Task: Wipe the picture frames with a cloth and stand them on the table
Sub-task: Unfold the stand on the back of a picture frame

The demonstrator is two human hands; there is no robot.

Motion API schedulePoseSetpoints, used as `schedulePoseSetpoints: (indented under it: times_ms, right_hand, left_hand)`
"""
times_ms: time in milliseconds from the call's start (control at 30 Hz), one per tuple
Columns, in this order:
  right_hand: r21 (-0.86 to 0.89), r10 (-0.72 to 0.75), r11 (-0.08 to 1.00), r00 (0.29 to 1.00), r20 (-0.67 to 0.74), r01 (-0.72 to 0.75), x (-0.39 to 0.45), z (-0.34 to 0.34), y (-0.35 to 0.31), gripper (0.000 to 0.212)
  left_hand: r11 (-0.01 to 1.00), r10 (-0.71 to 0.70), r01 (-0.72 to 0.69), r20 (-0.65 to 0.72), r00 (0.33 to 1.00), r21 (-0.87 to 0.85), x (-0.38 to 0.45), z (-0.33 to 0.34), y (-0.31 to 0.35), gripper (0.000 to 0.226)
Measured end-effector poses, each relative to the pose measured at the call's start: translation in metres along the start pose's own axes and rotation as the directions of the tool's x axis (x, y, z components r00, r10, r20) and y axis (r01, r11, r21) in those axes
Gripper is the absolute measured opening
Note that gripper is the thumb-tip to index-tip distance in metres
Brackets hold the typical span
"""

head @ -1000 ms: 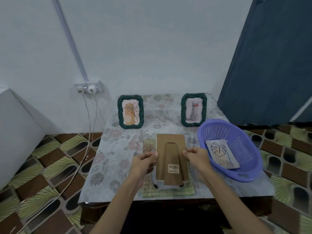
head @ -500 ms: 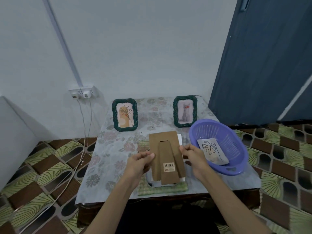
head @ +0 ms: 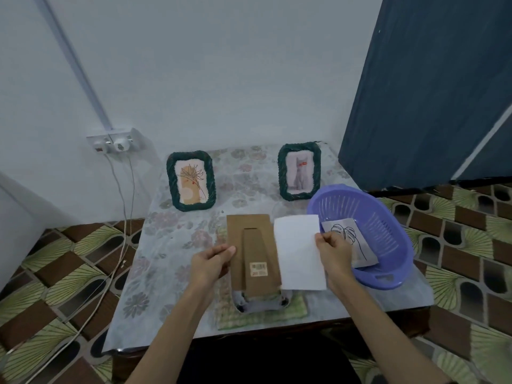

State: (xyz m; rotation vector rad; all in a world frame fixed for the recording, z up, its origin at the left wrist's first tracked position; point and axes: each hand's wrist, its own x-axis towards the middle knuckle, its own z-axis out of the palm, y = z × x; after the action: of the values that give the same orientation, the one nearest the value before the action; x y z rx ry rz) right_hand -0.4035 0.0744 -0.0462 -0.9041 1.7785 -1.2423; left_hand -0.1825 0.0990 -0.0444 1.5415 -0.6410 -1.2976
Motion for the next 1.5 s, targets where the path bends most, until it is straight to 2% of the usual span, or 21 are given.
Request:
schedulePoseSetpoints:
  times_ms: [67,133,233,333,400,600,667,733,800,867,933,1033,1100,1167,1233,1300,1333,1433,1500]
  right_hand:
    - [-0.259,-0.100,0.960,0.994,0.048,0.109,0.015,-0.007,0.009,0.022]
    - [-0.534,-0.170,0.818,0.977,0.132,0.215,0.025,-0.009,0.019,0.018]
    - [-0.686,-0.239,0.653,0.947,0.215,0.321,0.025,-0.006,0.033,0.017]
    - [-0.751,-0.373,0.550,0.912,0.170,0.365,0.023,-0.007,0.041,0.012]
    - [-0.764,-0.417,0.548,0.903,0.103,0.340,0.026,-0.010,0.046,0.010]
    - [-0.797,-0.394,0.562,0.919,-0.025,0.220,0.037,-0.028,0.043,0.007]
    - [-0.783,-0.504,0.558,0.862,-0.057,0.275,0.035,-0.025,0.043,0.007]
    - [-0.713,-0.617,0.577,0.785,-0.061,0.398,0.032,-0.017,0.040,0.011]
    - [-0.610,-0.650,0.620,0.759,-0.046,0.494,0.028,-0.006,0.033,0.018]
    - [-0.576,-0.604,0.658,0.796,-0.021,0.484,0.030,0.007,0.031,0.018]
    - [-0.621,-0.542,0.644,0.839,0.041,0.446,0.035,0.018,0.039,0.014]
    - [-0.753,-0.461,0.533,0.879,0.123,0.385,0.053,0.022,0.062,0.017]
    - [-0.831,-0.419,0.408,0.886,0.198,0.378,0.064,0.021,0.076,0.038]
    - [-0.866,-0.408,0.331,0.885,0.226,0.374,0.072,0.019,0.085,0.052]
    - [-0.888,-0.419,0.251,0.870,0.260,0.386,0.074,0.017,0.088,0.045]
    - [-0.879,-0.446,0.199,0.839,0.312,0.433,0.073,0.018,0.090,0.024]
    - [-0.861,-0.422,0.210,0.837,0.348,0.464,0.070,0.019,0.091,0.026]
    - [-0.797,-0.290,0.281,0.839,0.461,0.535,0.051,0.020,0.101,0.051]
    - [-0.813,-0.217,0.295,0.864,0.455,0.502,0.045,0.016,0.107,0.055]
  left_hand:
    - [1.000,-0.021,0.021,-0.034,0.999,-0.002,0.014,-0.011,-0.004,0.023]
    - [0.998,-0.050,0.048,-0.048,0.998,-0.041,0.024,-0.018,-0.007,0.026]
    - [0.991,-0.098,0.093,-0.051,0.994,-0.094,0.033,-0.021,-0.010,0.019]
    - [0.990,-0.115,0.113,-0.026,0.993,-0.089,0.033,-0.018,-0.013,0.005]
    - [0.989,-0.128,0.126,-0.009,0.992,-0.079,0.036,-0.015,-0.016,0.010]
    - [0.985,-0.161,0.162,0.035,0.986,-0.062,0.043,0.002,-0.024,0.025]
    - [0.984,-0.166,0.169,0.049,0.985,-0.062,0.043,0.008,-0.024,0.024]
    - [0.982,-0.174,0.177,0.047,0.984,-0.070,0.044,0.012,-0.025,0.028]
    - [0.980,-0.179,0.181,0.042,0.983,-0.077,0.045,0.013,-0.025,0.030]
    - [0.980,-0.182,0.185,0.040,0.982,-0.080,0.049,0.012,-0.025,0.028]
    - [0.980,-0.175,0.177,0.025,0.984,-0.090,0.052,0.010,-0.024,0.030]
    - [0.983,-0.160,0.162,0.023,0.987,-0.090,0.059,0.009,-0.025,0.026]
    - [0.984,-0.154,0.155,0.025,0.988,-0.087,0.061,0.009,-0.025,0.021]
    - [0.985,-0.148,0.150,0.028,0.989,-0.080,0.063,0.009,-0.027,0.019]
    - [0.987,-0.144,0.146,0.028,0.989,-0.073,0.067,0.009,-0.027,0.019]
    - [0.986,-0.146,0.147,0.019,0.989,-0.080,0.070,0.010,-0.028,0.020]
    - [0.985,-0.149,0.150,0.020,0.989,-0.082,0.071,0.010,-0.029,0.021]
    - [0.986,-0.147,0.150,0.042,0.988,-0.077,0.071,0.013,-0.029,0.020]
    - [0.987,-0.147,0.150,0.049,0.988,-0.063,0.069,0.016,-0.030,0.020]
